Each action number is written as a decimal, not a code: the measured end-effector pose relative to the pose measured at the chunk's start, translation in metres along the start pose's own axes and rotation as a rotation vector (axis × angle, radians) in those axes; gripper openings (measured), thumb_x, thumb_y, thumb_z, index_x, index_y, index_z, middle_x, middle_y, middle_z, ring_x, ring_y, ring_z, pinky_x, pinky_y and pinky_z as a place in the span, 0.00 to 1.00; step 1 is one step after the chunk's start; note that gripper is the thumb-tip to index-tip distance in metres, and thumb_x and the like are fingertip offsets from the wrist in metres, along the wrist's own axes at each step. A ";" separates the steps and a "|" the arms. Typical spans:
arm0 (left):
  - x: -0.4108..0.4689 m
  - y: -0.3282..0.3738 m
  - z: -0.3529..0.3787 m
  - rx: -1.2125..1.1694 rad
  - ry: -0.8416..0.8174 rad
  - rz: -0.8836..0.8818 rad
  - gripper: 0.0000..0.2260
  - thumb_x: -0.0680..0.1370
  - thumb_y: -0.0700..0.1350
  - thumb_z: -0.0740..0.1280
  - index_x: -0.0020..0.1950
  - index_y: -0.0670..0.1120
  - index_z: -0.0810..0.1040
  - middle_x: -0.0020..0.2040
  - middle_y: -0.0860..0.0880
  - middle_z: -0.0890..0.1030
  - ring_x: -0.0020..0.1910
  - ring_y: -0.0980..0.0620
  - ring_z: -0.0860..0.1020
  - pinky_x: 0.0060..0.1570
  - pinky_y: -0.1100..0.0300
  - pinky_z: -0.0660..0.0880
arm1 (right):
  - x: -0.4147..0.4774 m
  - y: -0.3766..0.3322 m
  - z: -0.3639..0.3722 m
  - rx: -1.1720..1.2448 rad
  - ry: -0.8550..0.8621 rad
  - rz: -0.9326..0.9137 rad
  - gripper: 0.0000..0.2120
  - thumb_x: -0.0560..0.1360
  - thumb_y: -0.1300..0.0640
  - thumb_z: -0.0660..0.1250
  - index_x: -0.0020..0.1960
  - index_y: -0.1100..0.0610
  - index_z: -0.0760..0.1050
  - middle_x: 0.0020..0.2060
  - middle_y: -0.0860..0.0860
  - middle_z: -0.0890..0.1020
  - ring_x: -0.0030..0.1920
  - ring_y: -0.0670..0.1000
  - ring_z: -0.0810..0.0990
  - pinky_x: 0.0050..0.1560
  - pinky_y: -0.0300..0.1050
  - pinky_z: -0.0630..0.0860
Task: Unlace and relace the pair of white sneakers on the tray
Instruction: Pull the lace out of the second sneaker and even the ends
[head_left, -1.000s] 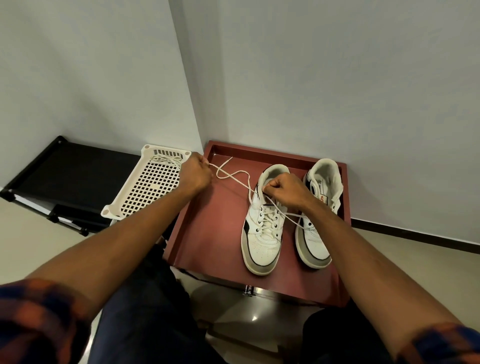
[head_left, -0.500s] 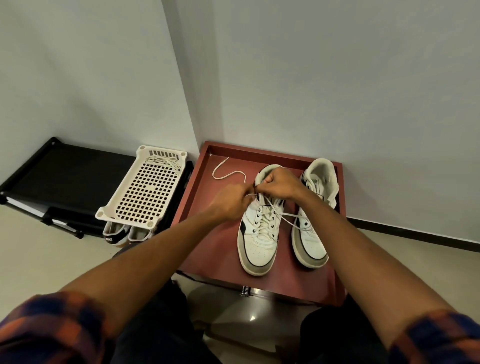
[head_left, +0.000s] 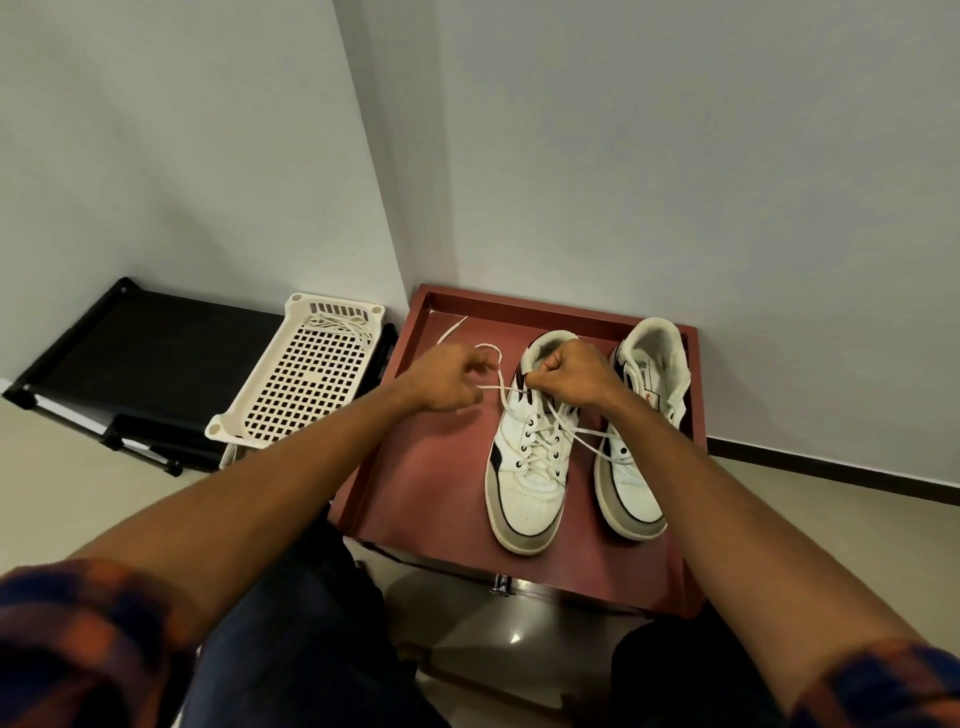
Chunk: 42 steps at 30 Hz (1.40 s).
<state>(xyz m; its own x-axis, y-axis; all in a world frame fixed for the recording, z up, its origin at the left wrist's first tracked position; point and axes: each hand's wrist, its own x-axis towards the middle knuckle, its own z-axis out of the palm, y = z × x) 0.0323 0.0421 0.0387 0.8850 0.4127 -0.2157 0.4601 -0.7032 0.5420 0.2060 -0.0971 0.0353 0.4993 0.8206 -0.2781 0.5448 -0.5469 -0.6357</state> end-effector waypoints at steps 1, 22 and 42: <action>0.002 0.009 0.006 0.014 -0.025 0.024 0.20 0.73 0.45 0.74 0.65 0.46 0.78 0.58 0.51 0.81 0.55 0.53 0.78 0.57 0.58 0.75 | 0.000 -0.001 0.000 -0.003 -0.001 0.002 0.12 0.71 0.53 0.73 0.34 0.61 0.83 0.29 0.55 0.83 0.27 0.45 0.75 0.35 0.42 0.71; -0.008 -0.029 -0.020 0.183 0.403 -0.521 0.12 0.76 0.54 0.68 0.57 0.53 0.84 0.54 0.43 0.83 0.56 0.41 0.80 0.56 0.48 0.78 | 0.006 -0.004 -0.008 0.095 -0.116 0.057 0.17 0.70 0.59 0.74 0.24 0.53 0.77 0.21 0.45 0.75 0.28 0.45 0.74 0.38 0.44 0.72; 0.006 -0.012 -0.007 0.227 0.185 -0.064 0.11 0.73 0.52 0.66 0.48 0.52 0.87 0.50 0.51 0.85 0.51 0.46 0.79 0.54 0.51 0.77 | -0.001 -0.011 -0.011 0.151 -0.124 0.038 0.23 0.72 0.62 0.73 0.20 0.49 0.75 0.18 0.42 0.73 0.24 0.43 0.71 0.36 0.43 0.71</action>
<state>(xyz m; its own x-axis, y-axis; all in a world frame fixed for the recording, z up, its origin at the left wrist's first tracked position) 0.0320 0.0571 0.0370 0.8352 0.5441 -0.0800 0.5370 -0.7753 0.3326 0.2067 -0.0938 0.0505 0.4260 0.8190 -0.3845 0.4150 -0.5545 -0.7213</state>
